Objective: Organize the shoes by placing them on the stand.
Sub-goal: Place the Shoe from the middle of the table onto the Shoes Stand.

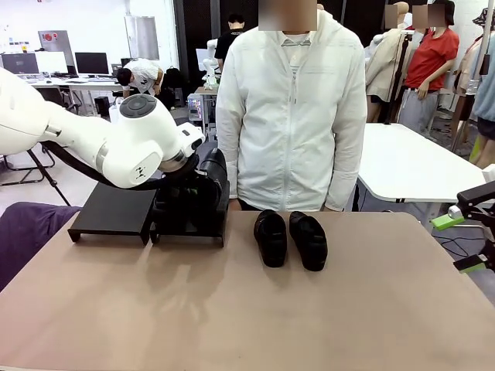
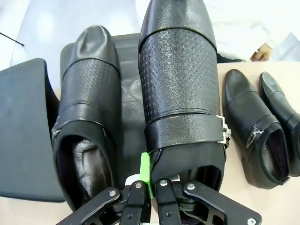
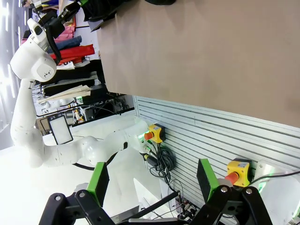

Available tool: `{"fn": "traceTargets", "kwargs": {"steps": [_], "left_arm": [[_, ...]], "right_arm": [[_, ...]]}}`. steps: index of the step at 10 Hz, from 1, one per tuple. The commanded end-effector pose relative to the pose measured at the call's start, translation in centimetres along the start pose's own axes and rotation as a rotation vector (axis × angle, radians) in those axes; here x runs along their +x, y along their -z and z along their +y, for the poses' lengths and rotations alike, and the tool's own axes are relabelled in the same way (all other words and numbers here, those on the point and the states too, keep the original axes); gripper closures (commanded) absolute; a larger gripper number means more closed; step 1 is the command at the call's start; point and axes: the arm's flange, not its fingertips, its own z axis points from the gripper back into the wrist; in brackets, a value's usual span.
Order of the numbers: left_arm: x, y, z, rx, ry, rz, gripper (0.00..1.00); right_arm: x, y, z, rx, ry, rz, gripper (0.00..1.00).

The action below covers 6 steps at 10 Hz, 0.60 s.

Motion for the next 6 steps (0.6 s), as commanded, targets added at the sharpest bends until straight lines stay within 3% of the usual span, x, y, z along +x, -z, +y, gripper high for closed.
{"fn": "traceTargets", "kwargs": {"steps": [1,2,3,4,5,6], "left_arm": [[0.88,0.16,-0.84,0.016,-0.019,-0.042,1.0],[0.95,0.29,-0.9,0.024,-0.022,-0.035,1.0],[0.97,0.43,-0.84,0.032,-0.027,-0.024,0.72],[1.04,0.44,-0.79,0.034,-0.036,-0.022,0.15],[1.09,0.38,-0.69,0.036,-0.043,-0.036,0.0],[1.13,0.31,-0.59,0.037,-0.052,-0.044,0.0]], "right_arm": [[-0.02,-0.43,-0.11,-0.006,-0.019,0.004,0.0],[-0.02,-0.43,-0.11,-0.006,-0.019,0.004,0.0],[-0.02,-0.43,-0.11,-0.006,-0.019,0.004,0.0],[-0.02,-0.43,-0.11,-0.006,-0.019,0.004,0.0],[-0.02,-0.43,-0.11,-0.006,-0.019,0.004,0.0],[-0.02,-0.43,-0.11,-0.006,-0.019,0.004,0.0]]}}
